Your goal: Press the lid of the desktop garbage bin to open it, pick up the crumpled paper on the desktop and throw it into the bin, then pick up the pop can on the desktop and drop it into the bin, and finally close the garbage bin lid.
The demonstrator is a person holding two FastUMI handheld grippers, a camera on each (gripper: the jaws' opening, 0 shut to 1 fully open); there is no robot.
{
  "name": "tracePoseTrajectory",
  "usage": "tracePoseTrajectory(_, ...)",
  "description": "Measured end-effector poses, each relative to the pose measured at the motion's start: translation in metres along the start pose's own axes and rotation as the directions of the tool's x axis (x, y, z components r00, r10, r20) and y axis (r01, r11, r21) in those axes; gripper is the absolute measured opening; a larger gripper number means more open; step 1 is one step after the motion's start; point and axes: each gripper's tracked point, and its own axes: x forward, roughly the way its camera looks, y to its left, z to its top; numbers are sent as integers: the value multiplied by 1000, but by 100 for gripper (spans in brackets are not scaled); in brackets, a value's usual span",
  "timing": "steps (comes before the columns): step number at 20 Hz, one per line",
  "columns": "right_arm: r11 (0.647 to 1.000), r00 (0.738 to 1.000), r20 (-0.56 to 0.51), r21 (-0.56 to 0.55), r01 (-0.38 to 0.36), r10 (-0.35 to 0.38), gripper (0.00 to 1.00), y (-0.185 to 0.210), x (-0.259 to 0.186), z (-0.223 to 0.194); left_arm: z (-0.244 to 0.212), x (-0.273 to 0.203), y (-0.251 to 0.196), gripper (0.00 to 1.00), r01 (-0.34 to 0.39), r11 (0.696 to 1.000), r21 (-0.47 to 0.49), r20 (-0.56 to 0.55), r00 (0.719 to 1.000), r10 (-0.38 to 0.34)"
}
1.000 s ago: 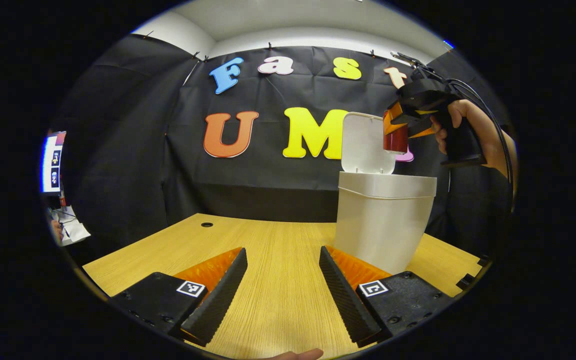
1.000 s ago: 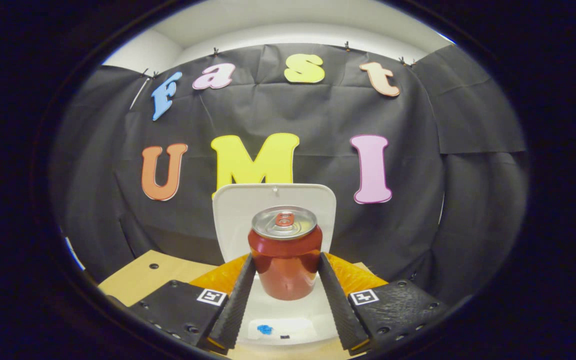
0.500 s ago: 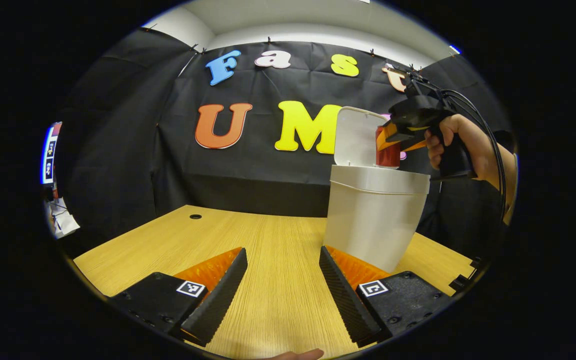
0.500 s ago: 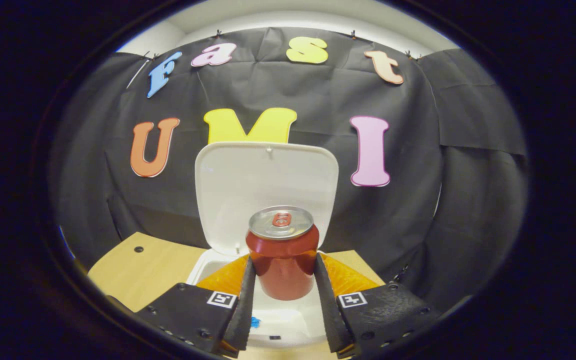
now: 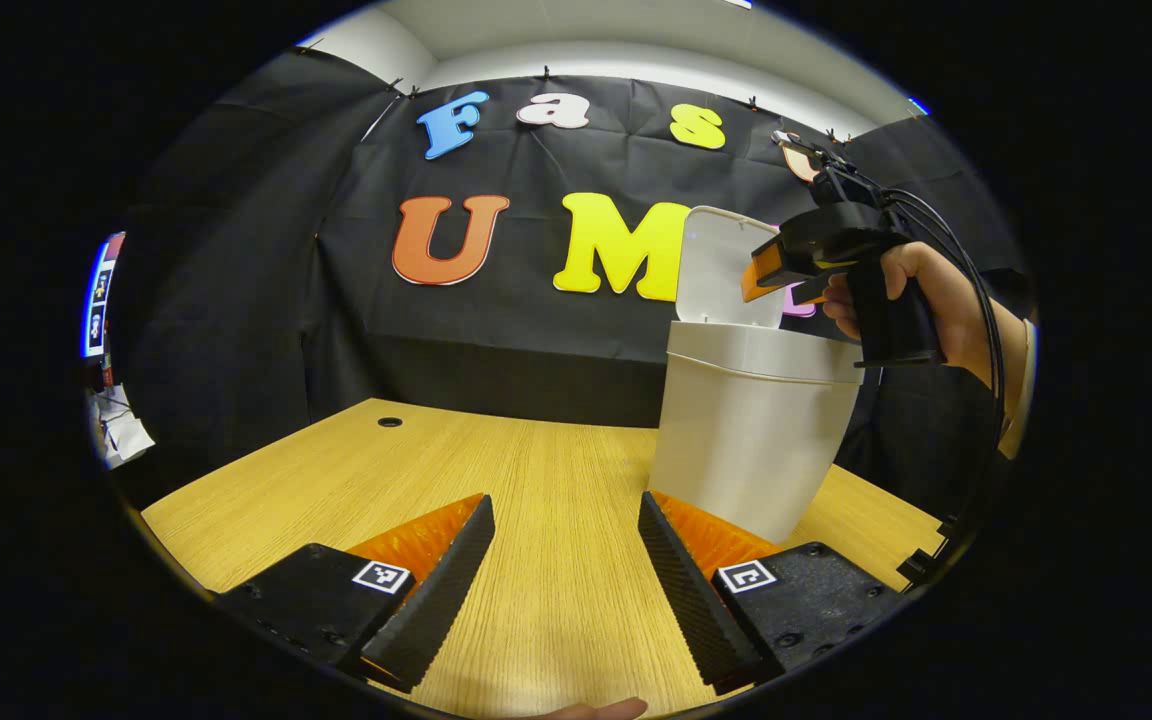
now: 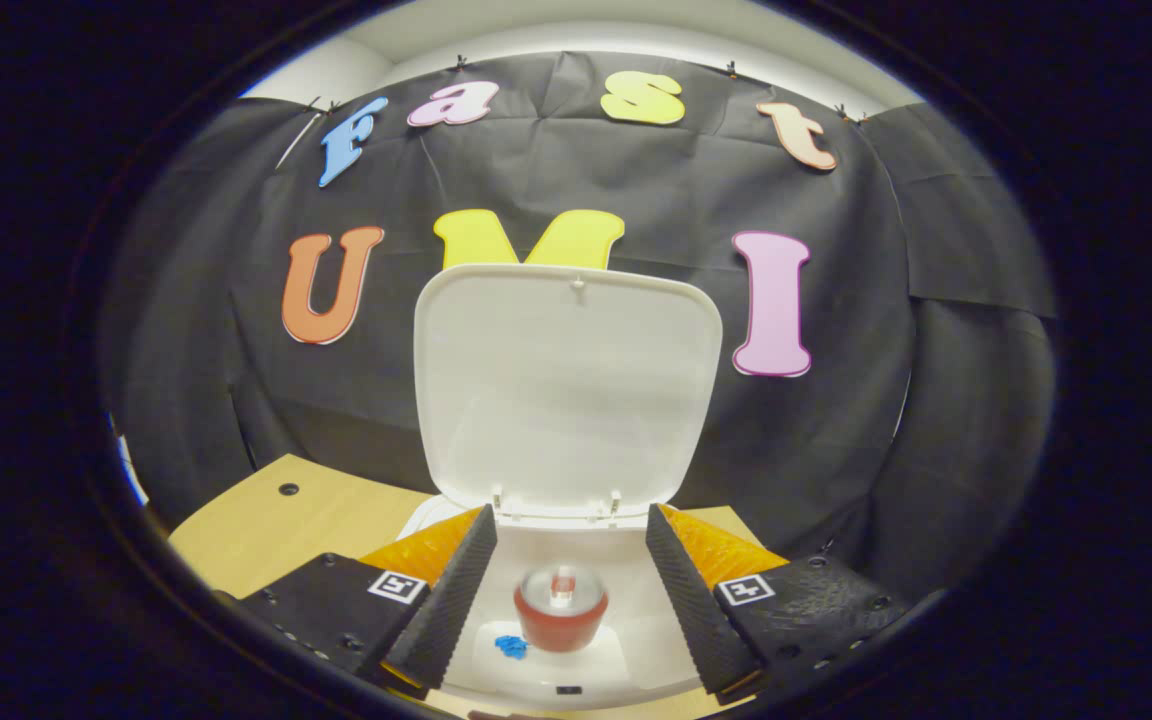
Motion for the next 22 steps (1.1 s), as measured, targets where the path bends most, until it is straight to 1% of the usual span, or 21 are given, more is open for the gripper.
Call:
tracePoseTrajectory(1, 1000, 1000, 20, 4, -1, 1, 96, -1, -2, 7, 1, 0, 0, 96, 3, 1000, -3, 1, 1000, -3)
tracePoseTrajectory(4, 1000, 994, 110, 0, -6, 6, 95, -3, -12, 39, 0, -1, -1, 96, 2, 1000, -2, 8, 1000, -2)
tracePoseTrajectory(7, 1000, 974, 226, 3, -22, 21, 95, -7, -26, 79, -6, -3, -10, 96, 28, 999, 15, -8, 1000, -28)
tracePoseTrajectory(8, 1000, 964, 266, 12, -24, 20, 95, -8, -30, 94, -6, -4, -11, 96, 27, 1000, 10, -8, 1000, -27)
tracePoseTrajectory(9, 1000, 949, 315, 25, -18, 9, 97, -12, -33, 109, -2, -7, -13, 96, 35, 999, 2, 3, 999, -35)
tracePoseTrajectory(10, 999, 930, 367, 35, -15, 1, 95, -15, -36, 127, 2, -8, -15, 96, 42, 999, -7, 16, 999, -42)
tracePoseTrajectory(11, 999, 912, 411, 40, -26, 8, 95, -14, -40, 141, 3, -9, -17, 96, 48, 999, -13, 20, 999, -48)
tracePoseTrajectory(12, 998, 895, 446, 45, -43, 18, 94, -12, -40, 153, 4, -9, -19, 96, 53, 998, -16, 17, 998, -53)
tracePoseTrajectory(14, 997, 872, 488, 45, -57, 28, 95, -11, -36, 171, 5, -10, -20, 96, 57, 998, -16, 16, 998, -57)
tracePoseTrajectory(15, 997, 871, 490, 39, -59, 33, 94, -10, -31, 176, 3, -9, -18, 96, 55, 998, -14, 13, 998, -55)
tracePoseTrajectory(16, 998, 875, 483, 39, -53, 27, 94, -9, -22, 179, 0, -8, -18, 96, 54, 998, -15, 6, 999, -54)
tracePoseTrajectory(17, 998, 883, 468, 47, -45, 18, 94, -9, -12, 179, -2, -8, -19, 96, 55, 998, -19, -3, 999, -55)
tracePoseTrajectory(18, 997, 892, 452, 62, -41, 9, 96, -7, -3, 179, -2, -7, -20, 96, 63, 998, -23, -7, 998, -64)
tracePoseTrajectory(20, 997, 909, 417, 78, -19, -16, 96, -3, 14, 175, -6, -6, -23, 96, 83, 996, -28, -19, 996, -84)
tracePoseTrajectory(21, 997, 914, 404, 71, -7, -22, 94, 0, 21, 174, -8, -5, -18, 96, 75, 997, -27, -24, 997, -75)
tracePoseTrajectory(22, 998, 923, 384, 62, 8, -31, 96, 1, 28, 169, -10, -4, -15, 96, 66, 998, -23, -33, 997, -67)
